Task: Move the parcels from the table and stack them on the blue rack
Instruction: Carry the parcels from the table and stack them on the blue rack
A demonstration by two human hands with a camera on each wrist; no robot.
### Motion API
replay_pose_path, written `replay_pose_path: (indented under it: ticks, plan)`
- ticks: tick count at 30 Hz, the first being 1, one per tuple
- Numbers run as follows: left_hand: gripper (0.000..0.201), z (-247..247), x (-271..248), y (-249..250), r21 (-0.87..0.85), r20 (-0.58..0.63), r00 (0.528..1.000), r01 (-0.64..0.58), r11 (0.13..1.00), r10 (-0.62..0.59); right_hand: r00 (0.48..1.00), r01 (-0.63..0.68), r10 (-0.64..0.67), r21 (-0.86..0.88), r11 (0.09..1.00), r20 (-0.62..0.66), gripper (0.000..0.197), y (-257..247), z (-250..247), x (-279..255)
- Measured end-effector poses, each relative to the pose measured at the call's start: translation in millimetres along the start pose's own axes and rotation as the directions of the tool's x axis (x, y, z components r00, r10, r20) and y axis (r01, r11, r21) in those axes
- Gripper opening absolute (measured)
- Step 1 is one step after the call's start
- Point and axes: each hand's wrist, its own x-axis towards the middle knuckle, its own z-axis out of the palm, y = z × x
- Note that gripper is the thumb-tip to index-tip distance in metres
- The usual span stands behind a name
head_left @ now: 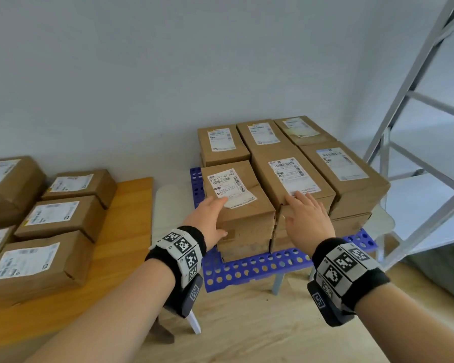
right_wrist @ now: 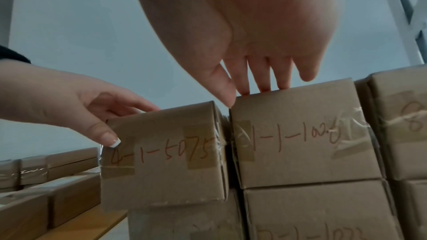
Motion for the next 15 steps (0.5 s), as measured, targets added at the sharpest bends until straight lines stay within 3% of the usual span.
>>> replay_pose_path:
  ticks: [15]
  plan:
    - [0.062, -2.2, 3.0, -4.5, 0.034, 0.011, 0.999, -0.054, 0.998, 0.054, 1.0, 0.012, -0.013, -0.019, 1.0, -0.006, 0.05, -1.0, -4.8, 2.2]
